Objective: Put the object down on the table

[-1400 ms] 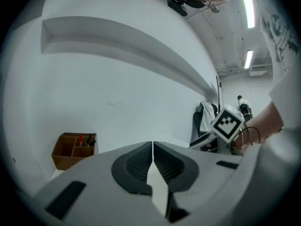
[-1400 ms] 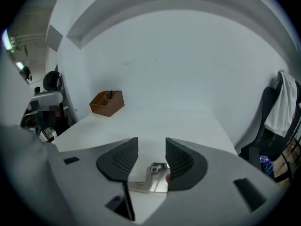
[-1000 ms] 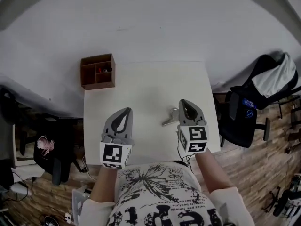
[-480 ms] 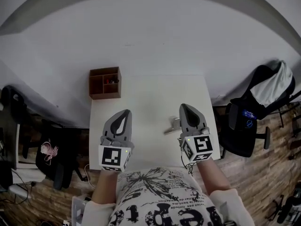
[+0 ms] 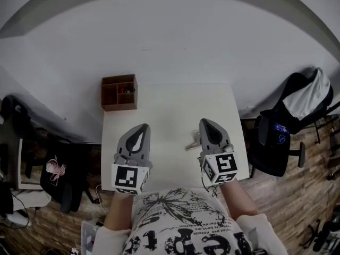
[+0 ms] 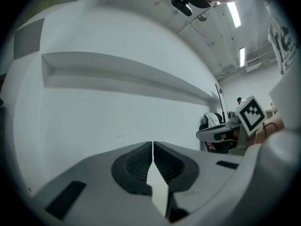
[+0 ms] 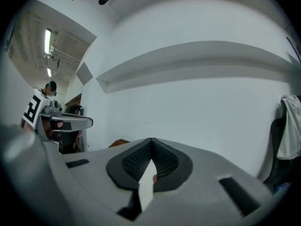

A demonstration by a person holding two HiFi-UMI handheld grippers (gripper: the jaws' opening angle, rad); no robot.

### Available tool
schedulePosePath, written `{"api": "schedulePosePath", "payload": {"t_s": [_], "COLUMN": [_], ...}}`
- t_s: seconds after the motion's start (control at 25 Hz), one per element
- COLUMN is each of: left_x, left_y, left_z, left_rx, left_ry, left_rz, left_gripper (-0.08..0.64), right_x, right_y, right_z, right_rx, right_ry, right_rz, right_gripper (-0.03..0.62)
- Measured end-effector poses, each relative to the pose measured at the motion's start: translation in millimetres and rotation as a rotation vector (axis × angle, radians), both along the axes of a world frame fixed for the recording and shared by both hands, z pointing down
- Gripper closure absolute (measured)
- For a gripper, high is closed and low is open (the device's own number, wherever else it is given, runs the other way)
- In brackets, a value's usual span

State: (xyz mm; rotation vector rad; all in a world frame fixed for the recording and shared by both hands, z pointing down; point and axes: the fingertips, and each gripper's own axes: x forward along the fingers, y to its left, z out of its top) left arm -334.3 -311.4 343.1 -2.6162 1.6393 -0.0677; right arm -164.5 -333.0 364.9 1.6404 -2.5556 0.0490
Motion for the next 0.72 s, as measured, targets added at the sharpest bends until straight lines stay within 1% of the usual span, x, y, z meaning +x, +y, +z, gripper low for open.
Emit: {"api": "schedulePosePath", "payload": {"t_s": [0.24, 0.36, 0.72], "left_x": [-4, -9, -11], "left_y": [2, 3, 8], "left_z": [0, 0, -3], "left_rx": [-0.002, -0.007, -0.021], "left_ry": [-0.004, -0.004, -0.007], "left_rz": [0.0, -0.008, -0.009], "left_gripper": [0.548, 0.548, 0.548], "right_x": [-2, -5, -16], "right_y": [0, 3, 10], "right_z": [7, 7, 9], "right_rx": [-0.014, 0.003, 0.001], "right_ry": [-0.002, 0.01, 0.005], "right_rz": [0.014, 0.028, 0.014], "right_gripper": [0.6, 0.6, 0.6]}}
